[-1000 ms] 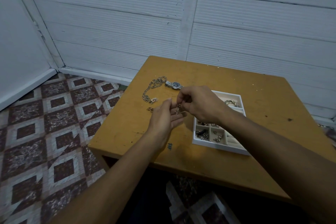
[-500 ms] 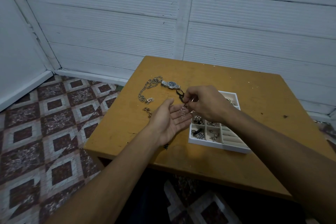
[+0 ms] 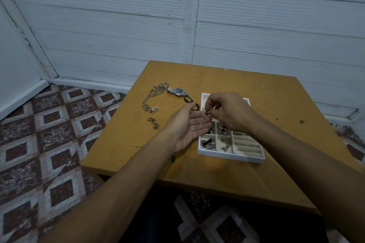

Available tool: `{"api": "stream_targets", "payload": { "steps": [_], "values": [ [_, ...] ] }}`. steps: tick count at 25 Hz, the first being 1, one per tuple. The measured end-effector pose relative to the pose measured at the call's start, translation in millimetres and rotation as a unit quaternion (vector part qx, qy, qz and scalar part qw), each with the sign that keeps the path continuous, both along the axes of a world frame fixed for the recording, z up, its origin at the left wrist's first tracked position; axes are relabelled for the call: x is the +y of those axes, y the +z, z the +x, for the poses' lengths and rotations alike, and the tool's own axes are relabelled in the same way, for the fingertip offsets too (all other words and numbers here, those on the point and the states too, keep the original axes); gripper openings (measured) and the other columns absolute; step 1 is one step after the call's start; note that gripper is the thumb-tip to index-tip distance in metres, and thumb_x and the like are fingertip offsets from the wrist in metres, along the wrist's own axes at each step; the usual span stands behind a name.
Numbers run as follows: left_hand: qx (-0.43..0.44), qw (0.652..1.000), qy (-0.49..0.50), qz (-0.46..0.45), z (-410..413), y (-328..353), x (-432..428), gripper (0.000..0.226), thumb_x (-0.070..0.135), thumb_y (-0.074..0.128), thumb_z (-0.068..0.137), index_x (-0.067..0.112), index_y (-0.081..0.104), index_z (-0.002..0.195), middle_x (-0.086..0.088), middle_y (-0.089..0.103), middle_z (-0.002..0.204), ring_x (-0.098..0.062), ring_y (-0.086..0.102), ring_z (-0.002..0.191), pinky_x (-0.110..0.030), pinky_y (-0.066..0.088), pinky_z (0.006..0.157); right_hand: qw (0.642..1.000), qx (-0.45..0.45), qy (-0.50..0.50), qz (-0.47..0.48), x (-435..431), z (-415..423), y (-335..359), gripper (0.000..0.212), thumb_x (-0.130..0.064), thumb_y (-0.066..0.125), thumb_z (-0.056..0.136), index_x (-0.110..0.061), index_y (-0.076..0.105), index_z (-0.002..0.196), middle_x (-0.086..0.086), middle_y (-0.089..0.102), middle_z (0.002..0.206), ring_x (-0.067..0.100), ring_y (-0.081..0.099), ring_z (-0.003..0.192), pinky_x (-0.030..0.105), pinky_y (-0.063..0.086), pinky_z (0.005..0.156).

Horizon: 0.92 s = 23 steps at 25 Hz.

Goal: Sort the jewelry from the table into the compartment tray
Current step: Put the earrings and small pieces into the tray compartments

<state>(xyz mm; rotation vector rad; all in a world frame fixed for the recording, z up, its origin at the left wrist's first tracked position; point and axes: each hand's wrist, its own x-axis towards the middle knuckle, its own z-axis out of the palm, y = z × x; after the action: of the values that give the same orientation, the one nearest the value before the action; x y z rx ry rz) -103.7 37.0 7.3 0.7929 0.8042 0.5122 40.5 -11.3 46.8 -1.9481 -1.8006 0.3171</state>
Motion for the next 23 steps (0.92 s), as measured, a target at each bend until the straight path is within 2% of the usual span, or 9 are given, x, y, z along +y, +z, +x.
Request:
{"api": "stream_targets", "payload": {
  "steps": [2,8,13,19,23],
  "values": [
    [0.012,1.000,-0.004,0.010,4,1,-1,0.047,0.039,0.040,0.100,-0.001,0.058,0.117,-0.019,0.069,0.105,-0.027,0.067,0.098,-0.034,0.055,0.083,1.000,0.001,-0.002,0.001,-2,2,0,0.012,-0.008,0.062,0.087,-0.016,0.070,0.090,-0.009,0.060,0.081,0.011,0.058,0.079,0.019,0.039,0.063],
    [0.029,0.999,-0.016,0.027,16,5,-4,0.043,0.037,0.039,0.100,0.001,0.060,0.112,-0.019,0.067,0.109,-0.028,0.065,0.104,-0.034,0.054,0.089,1.000,0.005,-0.018,-0.001,-8,12,0,0.011,-0.009,0.062,0.088,-0.017,0.069,0.091,-0.007,0.062,0.085,0.013,0.060,0.082,0.023,0.043,0.068],
    [0.035,0.999,-0.029,0.027,26,7,-10,0.045,0.038,0.041,0.100,0.000,0.060,0.113,-0.017,0.068,0.102,-0.027,0.067,0.097,-0.034,0.054,0.088,1.000,-0.006,-0.028,0.000,-16,23,0,0.011,-0.010,0.063,0.087,-0.018,0.069,0.090,-0.009,0.062,0.083,0.014,0.061,0.082,0.028,0.048,0.071],
    [0.053,0.997,-0.046,0.044,33,8,-16,0.052,0.038,0.041,0.100,-0.005,0.054,0.126,-0.025,0.059,0.124,-0.031,0.058,0.117,-0.040,0.045,0.104,0.999,-0.012,-0.037,0.002,-25,31,-5,0.011,-0.011,0.065,0.084,-0.021,0.069,0.085,-0.016,0.059,0.073,0.014,0.062,0.076,0.027,0.047,0.067],
    [0.071,0.994,-0.052,0.063,37,13,-20,0.053,0.038,0.042,0.099,-0.005,0.052,0.129,-0.025,0.054,0.132,-0.032,0.053,0.124,-0.040,0.042,0.107,0.999,-0.019,-0.035,0.003,-28,35,-8,0.012,-0.010,0.065,0.083,-0.022,0.068,0.083,-0.020,0.056,0.069,0.013,0.062,0.075,0.026,0.045,0.066]
  ]
}}
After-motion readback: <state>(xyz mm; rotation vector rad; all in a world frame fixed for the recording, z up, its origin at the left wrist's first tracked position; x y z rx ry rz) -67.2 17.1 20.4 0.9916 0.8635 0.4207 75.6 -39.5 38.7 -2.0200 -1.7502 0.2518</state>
